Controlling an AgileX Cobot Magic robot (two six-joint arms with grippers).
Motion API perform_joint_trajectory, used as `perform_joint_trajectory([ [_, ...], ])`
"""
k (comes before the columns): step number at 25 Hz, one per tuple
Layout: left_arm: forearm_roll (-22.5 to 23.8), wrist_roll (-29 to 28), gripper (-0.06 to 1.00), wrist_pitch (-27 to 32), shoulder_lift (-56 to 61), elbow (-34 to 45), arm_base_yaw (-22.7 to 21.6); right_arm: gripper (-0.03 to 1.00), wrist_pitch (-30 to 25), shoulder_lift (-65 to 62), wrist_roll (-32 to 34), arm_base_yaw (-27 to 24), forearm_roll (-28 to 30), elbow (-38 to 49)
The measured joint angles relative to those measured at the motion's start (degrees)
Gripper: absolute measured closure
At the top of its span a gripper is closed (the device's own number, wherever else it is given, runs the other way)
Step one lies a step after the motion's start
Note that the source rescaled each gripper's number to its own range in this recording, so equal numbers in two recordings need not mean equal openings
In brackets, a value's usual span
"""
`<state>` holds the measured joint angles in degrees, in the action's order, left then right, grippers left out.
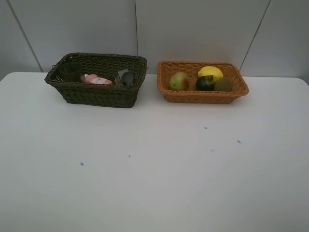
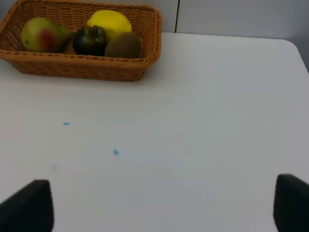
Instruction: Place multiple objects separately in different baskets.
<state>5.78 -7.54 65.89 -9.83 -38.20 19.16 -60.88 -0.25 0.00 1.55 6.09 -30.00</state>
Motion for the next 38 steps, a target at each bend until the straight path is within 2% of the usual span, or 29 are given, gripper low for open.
perform_joint_trajectory([
  [10, -1.70, 0.48, 0.21, -3.43, 8.06, 8.68, 0.00, -0.03, 0.00, 0.00, 0.00, 0.00, 0.00, 0.00],
  [27, -2.39, 0.74, 0.21, -4.48, 9.47, 9.08, -0.19, -0.03, 0.00, 0.00, 0.00, 0.00, 0.00, 0.00],
  [31, -2.39, 0.74, 0.21, -4.48, 9.47, 9.08, -4.21, -0.03, 0.00, 0.00, 0.00, 0.00, 0.00, 0.00],
  [35, -2.46, 1.30, 0.21, -4.48, 9.47, 9.08, -11.95, -0.03, 0.00, 0.00, 0.00, 0.00, 0.00, 0.00],
  [38, -3.04, 1.99, 0.21, -4.56, 9.70, 9.11, -16.08, -0.03, 0.00, 0.00, 0.00, 0.00, 0.00, 0.00],
])
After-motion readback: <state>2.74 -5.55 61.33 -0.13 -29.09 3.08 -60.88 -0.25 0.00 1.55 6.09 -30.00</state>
